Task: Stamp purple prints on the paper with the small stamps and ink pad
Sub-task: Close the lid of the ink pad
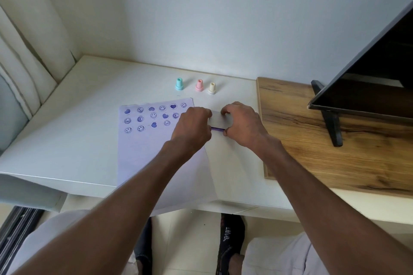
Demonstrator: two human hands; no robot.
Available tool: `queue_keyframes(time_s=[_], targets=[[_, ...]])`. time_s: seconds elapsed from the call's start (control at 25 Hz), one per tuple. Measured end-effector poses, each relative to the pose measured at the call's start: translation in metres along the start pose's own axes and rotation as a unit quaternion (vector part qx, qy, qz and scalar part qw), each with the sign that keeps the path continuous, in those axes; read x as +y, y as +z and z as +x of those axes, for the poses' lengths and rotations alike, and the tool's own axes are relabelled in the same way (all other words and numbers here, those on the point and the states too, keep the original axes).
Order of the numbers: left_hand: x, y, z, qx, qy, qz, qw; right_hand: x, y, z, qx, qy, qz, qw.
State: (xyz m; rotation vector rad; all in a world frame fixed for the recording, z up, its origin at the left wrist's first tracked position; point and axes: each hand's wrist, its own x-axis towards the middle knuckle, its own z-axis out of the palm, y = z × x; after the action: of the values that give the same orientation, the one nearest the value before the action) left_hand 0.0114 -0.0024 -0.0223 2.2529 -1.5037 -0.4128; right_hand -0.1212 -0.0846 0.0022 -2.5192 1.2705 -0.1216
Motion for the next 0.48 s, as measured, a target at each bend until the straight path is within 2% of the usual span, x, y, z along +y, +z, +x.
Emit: queue_keyframes(time_s=[0.24, 0.48], targets=[[0.0054, 0.0052, -0.0041, 0.006, 0.036, 0.077, 0.996, -0.0003, -0.0007, -0.002, 0.015, -0.001, 0.001, 1.0], [0.0047, 0.006, 0.0048, 0.017, 0.022, 0.004, 1.0, -0.002, 0.003, 0.0013, 0.051, 0.013, 0.015, 0.998]])
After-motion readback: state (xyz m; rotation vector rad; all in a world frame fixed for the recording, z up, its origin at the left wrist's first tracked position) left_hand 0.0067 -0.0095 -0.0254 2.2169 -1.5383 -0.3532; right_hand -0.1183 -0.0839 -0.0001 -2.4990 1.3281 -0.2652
